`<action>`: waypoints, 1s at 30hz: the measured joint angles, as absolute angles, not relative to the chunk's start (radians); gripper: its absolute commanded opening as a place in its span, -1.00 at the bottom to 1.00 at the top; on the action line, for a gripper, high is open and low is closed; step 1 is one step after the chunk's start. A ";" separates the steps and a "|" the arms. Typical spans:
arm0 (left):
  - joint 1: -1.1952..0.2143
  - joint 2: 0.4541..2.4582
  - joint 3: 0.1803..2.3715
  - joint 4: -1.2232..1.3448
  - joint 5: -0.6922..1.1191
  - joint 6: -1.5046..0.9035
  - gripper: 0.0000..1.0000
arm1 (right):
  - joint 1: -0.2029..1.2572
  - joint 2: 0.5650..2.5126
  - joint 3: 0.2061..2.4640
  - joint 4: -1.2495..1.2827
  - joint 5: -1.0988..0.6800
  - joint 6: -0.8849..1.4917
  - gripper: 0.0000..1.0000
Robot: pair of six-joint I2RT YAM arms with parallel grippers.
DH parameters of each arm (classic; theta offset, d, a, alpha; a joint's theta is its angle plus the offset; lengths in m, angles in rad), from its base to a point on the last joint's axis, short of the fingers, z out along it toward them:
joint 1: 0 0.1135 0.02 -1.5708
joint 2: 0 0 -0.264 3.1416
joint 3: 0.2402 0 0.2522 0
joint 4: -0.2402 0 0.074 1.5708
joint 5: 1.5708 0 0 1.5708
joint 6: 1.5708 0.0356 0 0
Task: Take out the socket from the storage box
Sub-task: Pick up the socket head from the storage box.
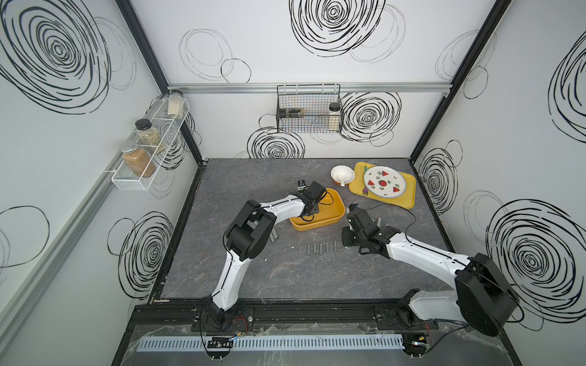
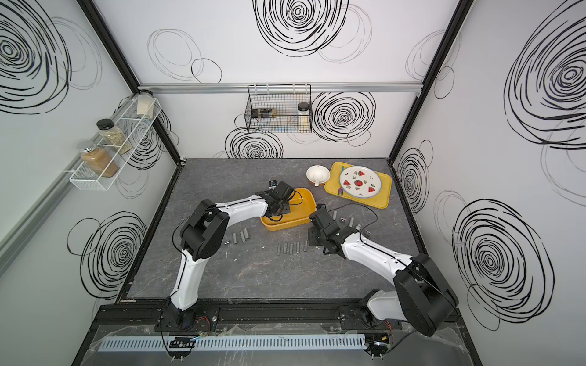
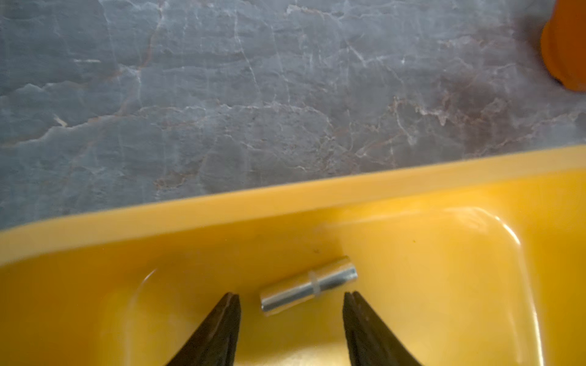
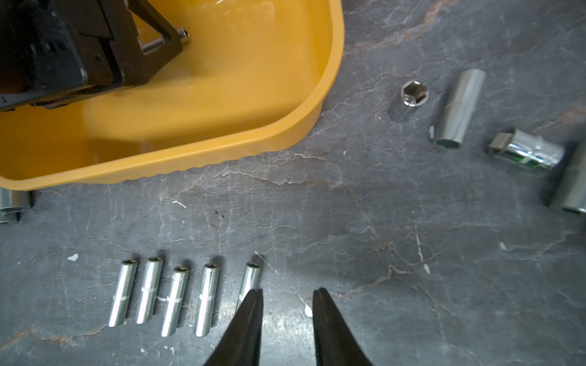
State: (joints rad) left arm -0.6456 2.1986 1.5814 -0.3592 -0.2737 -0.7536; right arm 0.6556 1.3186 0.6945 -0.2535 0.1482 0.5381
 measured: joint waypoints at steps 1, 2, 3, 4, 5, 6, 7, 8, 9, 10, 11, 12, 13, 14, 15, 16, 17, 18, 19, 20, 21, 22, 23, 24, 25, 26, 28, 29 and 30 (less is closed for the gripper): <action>-0.645 2.199 1.586 -0.364 -0.266 -0.736 0.19 | 0.656 1.319 0.694 -0.253 0.148 0.538 -0.36; -0.645 2.202 1.596 -0.371 -0.259 -0.716 0.19 | 0.656 1.319 0.695 -0.253 0.147 0.538 -0.36; -0.645 2.208 1.614 -0.381 -0.252 -0.691 0.19 | 0.656 1.319 0.696 -0.253 0.147 0.537 -0.36; -0.645 2.216 1.633 -0.390 -0.248 -0.671 0.19 | 0.656 1.319 0.696 -0.253 0.146 0.537 -0.36; -0.644 2.230 1.661 -0.398 -0.241 -0.643 0.19 | 0.656 1.319 0.697 -0.254 0.146 0.535 -0.36; -0.643 2.244 1.687 -0.405 -0.235 -0.614 0.20 | 0.656 1.320 0.697 -0.254 0.146 0.534 -0.36; -0.642 2.254 1.706 -0.412 -0.233 -0.592 0.21 | 0.656 1.321 0.698 -0.253 0.146 0.534 -0.36; -0.641 2.263 1.721 -0.419 -0.230 -0.568 0.21 | 0.656 1.322 0.699 -0.253 0.146 0.534 -0.36; -0.638 2.271 1.731 -0.426 -0.227 -0.538 0.21 | 0.656 1.322 0.699 -0.253 0.146 0.534 -0.36; -0.635 2.278 1.739 -0.435 -0.225 -0.514 0.21 | 0.656 1.323 0.700 -0.253 0.146 0.534 -0.36; -0.630 2.284 1.744 -0.446 -0.226 -0.488 0.21 | 0.656 1.324 0.700 -0.253 0.146 0.534 -0.36; -0.625 2.288 1.744 -0.451 -0.225 -0.468 0.21 | 0.656 1.325 0.700 -0.253 0.146 0.534 -0.37; -0.619 2.291 1.744 -0.458 -0.225 -0.450 0.21 | 0.656 1.327 0.700 -0.253 0.145 0.533 -0.37; -0.612 2.291 1.741 -0.456 -0.225 -0.431 0.21 | 0.656 1.330 0.700 -0.253 0.145 0.533 -0.37; -0.604 2.291 1.740 -0.455 -0.221 -0.415 0.20 | 0.656 1.333 0.700 -0.253 0.145 0.533 -0.37; -0.597 2.291 1.738 -0.450 -0.218 -0.401 0.19 | 0.656 1.337 0.700 -0.253 0.145 0.533 -0.37; -0.590 2.291 1.733 -0.441 -0.213 -0.387 0.18 | 0.656 1.340 0.700 -0.253 0.145 0.532 -0.37; -0.585 2.290 1.731 -0.436 -0.211 -0.375 0.18 | 0.656 1.343 0.700 -0.253 0.145 0.531 -0.37; -0.581 2.289 1.728 -0.430 -0.210 -0.360 0.18 | 0.656 1.345 0.700 -0.253 0.145 0.531 -0.37; -0.579 2.288 1.724 -0.422 -0.208 -0.346 0.18 | 0.656 1.347 0.701 -0.254 0.145 0.531 -0.37; -0.577 2.286 1.720 -0.412 -0.205 -0.332 0.19 | 0.656 1.348 0.701 -0.253 0.145 0.531 -0.37; -0.576 2.283 1.713 -0.403 -0.203 -0.317 0.19 | 0.656 1.349 0.702 -0.253 0.145 0.531 -0.37; -0.576 2.281 1.708 -0.396 -0.200 -0.300 0.19 | 0.656 1.349 0.702 -0.253 0.145 0.531 -0.37; -0.576 2.281 1.708 -0.393 -0.198 -0.287 0.19 | 0.656 1.350 0.702 -0.253 0.145 0.531 -0.38; -0.576 2.281 1.708 -0.390 -0.197 -0.272 0.19 | 0.656 1.350 0.703 -0.254 0.145 0.531 -0.38; -0.576 2.281 1.708 -0.389 -0.198 -0.262 0.18 | 0.656 1.351 0.705 -0.254 0.145 0.530 -0.37; -0.577 2.281 1.710 -0.390 -0.196 -0.245 0.17 | 0.656 1.351 0.707 -0.253 0.145 0.530 -0.37; -0.577 2.281 1.711 -0.390 -0.195 -0.239 0.17 | 0.656 1.351 0.707 -0.253 0.145 0.530 -0.37; -0.579 2.281 1.711 -0.390 -0.194 -0.234 0.17 | 0.656 1.351 0.707 -0.254 0.145 0.530 -0.37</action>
State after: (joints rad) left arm -0.5789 2.2814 1.7111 -0.3901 -0.1936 -0.2344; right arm 0.6556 1.3514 0.7074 -0.2539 0.1452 0.5301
